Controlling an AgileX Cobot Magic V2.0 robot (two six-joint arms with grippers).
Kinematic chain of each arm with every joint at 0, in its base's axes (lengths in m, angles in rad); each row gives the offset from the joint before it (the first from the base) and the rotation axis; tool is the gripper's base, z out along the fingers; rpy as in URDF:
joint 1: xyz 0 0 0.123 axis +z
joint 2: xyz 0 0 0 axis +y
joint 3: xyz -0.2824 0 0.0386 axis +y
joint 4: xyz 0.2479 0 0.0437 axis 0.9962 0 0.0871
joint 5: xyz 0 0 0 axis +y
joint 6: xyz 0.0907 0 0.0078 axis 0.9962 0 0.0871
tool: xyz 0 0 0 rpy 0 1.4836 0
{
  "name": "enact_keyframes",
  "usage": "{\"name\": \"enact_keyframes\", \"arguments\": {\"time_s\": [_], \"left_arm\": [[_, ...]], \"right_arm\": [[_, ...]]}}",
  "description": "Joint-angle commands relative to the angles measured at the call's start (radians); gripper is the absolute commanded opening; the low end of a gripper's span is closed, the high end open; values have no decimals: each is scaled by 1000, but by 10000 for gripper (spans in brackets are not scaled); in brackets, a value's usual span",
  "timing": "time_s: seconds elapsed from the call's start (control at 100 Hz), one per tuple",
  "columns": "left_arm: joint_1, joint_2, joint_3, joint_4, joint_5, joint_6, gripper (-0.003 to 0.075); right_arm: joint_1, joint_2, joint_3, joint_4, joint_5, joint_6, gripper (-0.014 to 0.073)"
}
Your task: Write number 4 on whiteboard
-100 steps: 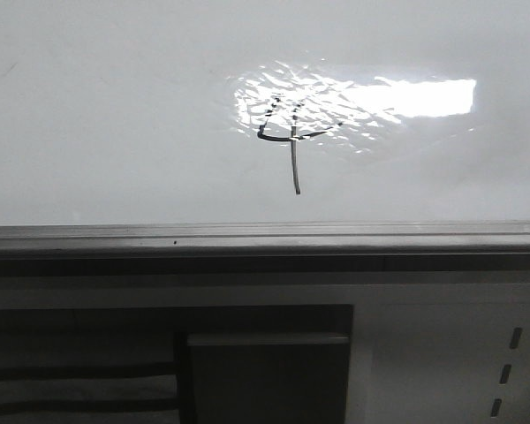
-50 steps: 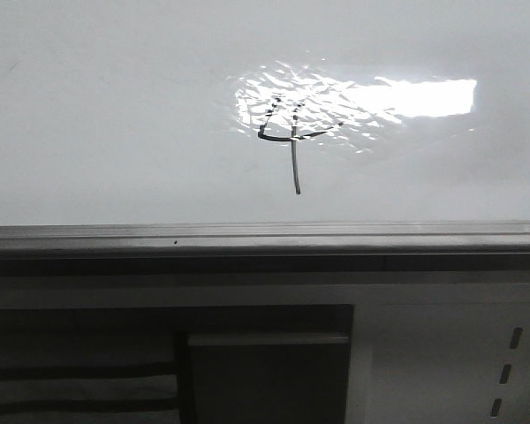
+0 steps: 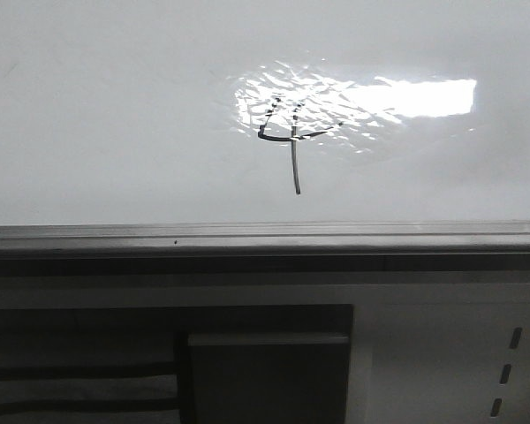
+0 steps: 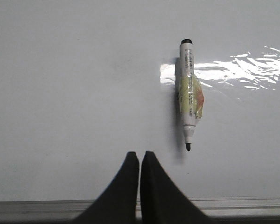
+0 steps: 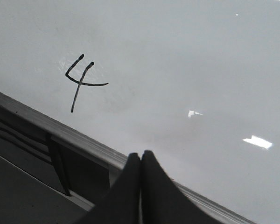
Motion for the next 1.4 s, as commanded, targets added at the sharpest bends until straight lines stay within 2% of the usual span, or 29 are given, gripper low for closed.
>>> {"name": "enact_keyframes", "arguments": {"time_s": [0.0, 0.51, 0.63, 0.82, 0.96, 1.06, 1.21, 1.28, 1.39], "left_arm": [[3, -27, 26, -1, -79, -17, -20], [3, -27, 26, -1, -79, -17, -20], [3, -27, 26, -1, -79, -17, -20], [3, -27, 26, -1, -79, -17, -20], [3, -27, 26, -1, -79, -17, -20], [3, -27, 26, -1, -79, -17, -20], [3, -27, 26, -1, -79, -17, -20], [3, -27, 26, -1, -79, -17, -20], [3, -27, 26, -1, -79, -17, -20]], "right_arm": [[0, 3, -26, -26, -68, 2, -72], [-5, -27, -8, -26, -73, 2, -72], [-112, -95, 60, -8, -118, 2, -72], [-405, -287, 266, 153, -331, 3, -72], [-526, -424, 418, 175, -429, 3, -72], [-578, -496, 514, 183, -515, 3, -72], [-586, -556, 639, 185, -697, 3, -72], [-586, -547, 626, 185, -649, 3, -72], [-586, -547, 625, 185, -651, 3, -72]]}}
